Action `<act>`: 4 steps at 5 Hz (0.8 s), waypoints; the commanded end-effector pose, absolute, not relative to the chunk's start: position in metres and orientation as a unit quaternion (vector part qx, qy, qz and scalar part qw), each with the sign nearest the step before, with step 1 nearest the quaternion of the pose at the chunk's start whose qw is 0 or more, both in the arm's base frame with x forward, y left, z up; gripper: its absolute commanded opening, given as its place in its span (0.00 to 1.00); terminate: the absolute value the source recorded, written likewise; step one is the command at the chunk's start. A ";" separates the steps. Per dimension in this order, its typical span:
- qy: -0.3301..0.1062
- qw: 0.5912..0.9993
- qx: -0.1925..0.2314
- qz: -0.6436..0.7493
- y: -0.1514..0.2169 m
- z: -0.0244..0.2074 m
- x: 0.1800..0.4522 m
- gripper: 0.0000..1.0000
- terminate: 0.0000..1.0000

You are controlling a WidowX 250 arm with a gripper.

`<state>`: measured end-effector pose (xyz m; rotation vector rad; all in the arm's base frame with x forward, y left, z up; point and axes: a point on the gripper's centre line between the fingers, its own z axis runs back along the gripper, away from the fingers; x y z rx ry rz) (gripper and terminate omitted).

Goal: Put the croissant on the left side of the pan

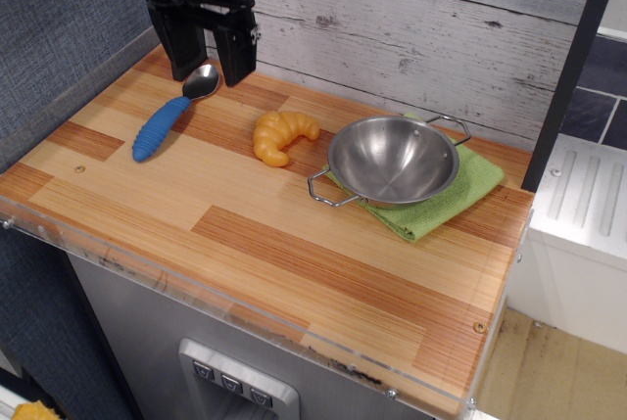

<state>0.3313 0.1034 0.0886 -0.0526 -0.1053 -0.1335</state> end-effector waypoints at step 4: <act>-0.060 0.998 0.003 -0.025 0.108 0.088 0.319 1.00 1.00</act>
